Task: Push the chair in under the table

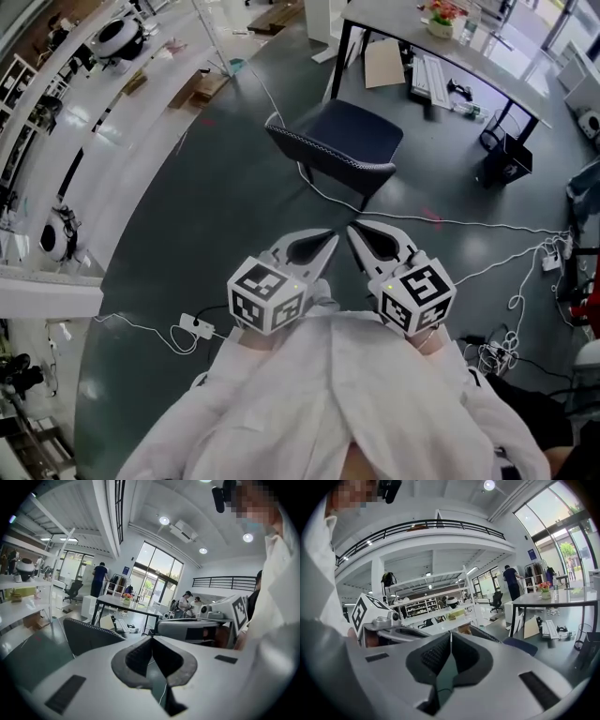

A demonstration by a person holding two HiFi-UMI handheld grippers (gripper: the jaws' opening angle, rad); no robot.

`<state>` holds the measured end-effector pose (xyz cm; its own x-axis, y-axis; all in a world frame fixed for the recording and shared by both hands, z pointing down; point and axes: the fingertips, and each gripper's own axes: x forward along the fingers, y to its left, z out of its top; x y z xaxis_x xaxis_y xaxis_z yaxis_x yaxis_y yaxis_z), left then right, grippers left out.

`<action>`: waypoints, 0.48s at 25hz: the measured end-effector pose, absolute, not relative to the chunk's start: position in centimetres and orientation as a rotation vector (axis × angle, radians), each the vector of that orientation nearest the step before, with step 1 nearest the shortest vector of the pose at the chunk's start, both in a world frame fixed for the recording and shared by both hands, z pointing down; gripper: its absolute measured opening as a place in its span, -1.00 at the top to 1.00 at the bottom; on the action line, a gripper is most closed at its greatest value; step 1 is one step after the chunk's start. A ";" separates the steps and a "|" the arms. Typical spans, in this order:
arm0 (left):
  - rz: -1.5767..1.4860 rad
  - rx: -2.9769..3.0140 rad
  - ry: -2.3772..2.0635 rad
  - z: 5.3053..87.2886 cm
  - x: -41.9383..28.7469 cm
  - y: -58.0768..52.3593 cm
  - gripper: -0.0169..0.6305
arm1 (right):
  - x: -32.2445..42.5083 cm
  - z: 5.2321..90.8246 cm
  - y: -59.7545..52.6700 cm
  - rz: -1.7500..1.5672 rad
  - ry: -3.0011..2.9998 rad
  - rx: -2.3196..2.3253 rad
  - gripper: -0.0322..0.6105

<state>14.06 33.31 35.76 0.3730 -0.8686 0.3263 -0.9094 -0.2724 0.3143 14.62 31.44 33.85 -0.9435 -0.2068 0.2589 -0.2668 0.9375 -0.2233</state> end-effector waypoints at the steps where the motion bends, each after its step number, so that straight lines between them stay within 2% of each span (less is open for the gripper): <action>1: 0.126 2.197 -1.529 35.9 13.1 32.7 0.90 | 13.7 33.9 30.8 0.375 -2.861 0.365 0.80; 12: 0.122 2.147 -1.516 37.8 6.4 29.8 0.90 | 7.7 34.9 27.1 0.396 -2.833 0.393 0.80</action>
